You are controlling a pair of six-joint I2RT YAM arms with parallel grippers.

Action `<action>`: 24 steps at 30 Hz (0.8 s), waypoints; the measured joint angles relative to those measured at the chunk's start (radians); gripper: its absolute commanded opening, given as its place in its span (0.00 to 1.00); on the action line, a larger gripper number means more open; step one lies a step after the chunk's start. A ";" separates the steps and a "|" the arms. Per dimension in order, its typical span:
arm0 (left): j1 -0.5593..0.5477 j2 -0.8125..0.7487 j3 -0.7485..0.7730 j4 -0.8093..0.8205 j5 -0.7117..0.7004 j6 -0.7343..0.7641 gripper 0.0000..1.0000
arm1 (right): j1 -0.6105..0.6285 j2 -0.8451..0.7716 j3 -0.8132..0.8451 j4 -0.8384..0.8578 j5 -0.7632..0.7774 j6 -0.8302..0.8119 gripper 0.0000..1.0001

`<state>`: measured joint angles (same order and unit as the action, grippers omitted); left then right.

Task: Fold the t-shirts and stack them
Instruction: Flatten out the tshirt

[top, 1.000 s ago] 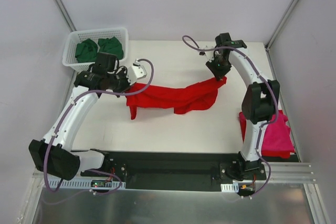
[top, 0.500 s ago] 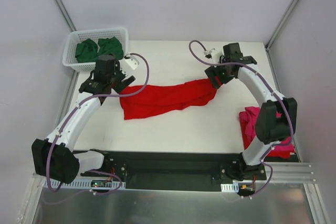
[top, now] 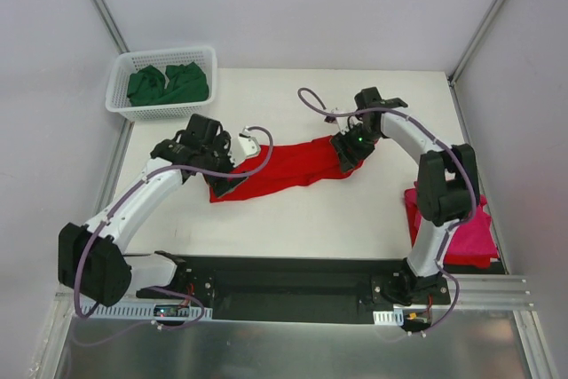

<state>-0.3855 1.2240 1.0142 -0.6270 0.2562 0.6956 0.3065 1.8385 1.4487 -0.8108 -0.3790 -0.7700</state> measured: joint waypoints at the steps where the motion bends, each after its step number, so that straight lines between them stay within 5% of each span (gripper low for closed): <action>1: 0.000 0.017 -0.004 -0.009 0.005 -0.002 0.88 | 0.002 0.026 0.008 -0.013 0.005 -0.002 0.58; 13: 0.000 0.119 0.002 -0.034 0.056 -0.038 0.85 | 0.006 0.156 0.097 -0.033 0.148 -0.012 0.62; 24: 0.000 0.078 -0.021 -0.037 0.039 -0.052 0.86 | 0.022 0.378 0.370 0.053 0.275 -0.001 0.67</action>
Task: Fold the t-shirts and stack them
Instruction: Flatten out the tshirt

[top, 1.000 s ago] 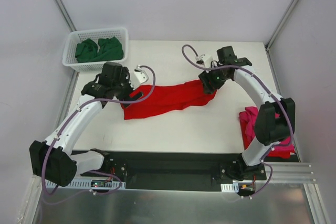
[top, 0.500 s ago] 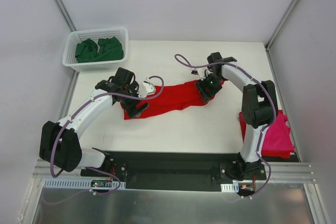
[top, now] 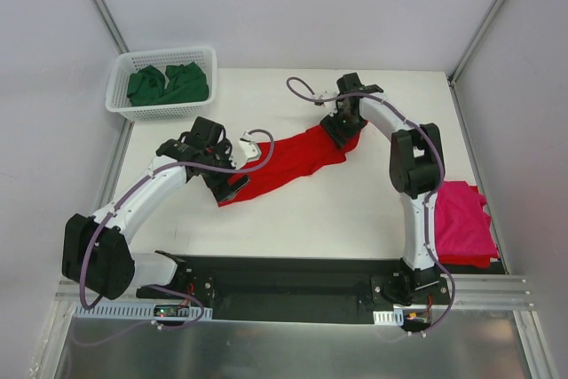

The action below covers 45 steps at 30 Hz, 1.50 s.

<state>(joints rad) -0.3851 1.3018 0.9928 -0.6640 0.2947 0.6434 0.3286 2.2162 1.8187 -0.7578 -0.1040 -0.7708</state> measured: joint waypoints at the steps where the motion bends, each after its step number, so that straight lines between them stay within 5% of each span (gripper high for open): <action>1: 0.000 -0.011 -0.006 0.000 -0.006 0.000 0.86 | 0.004 0.010 0.017 0.015 0.014 0.002 0.67; 31: -0.002 -0.053 -0.039 -0.005 -0.046 -0.005 0.86 | 0.076 -0.079 -0.036 0.359 0.006 0.101 0.71; 39: -0.002 -0.043 -0.044 -0.006 -0.051 -0.005 0.85 | 0.096 0.009 0.156 0.334 0.012 0.101 0.71; 45: -0.002 -0.043 -0.063 -0.006 -0.067 -0.005 0.86 | 0.106 0.011 0.150 0.261 0.016 0.117 0.74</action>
<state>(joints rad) -0.3874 1.2583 0.9298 -0.6701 0.2276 0.6384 0.4347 2.2272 1.9686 -0.4969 -0.0883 -0.6540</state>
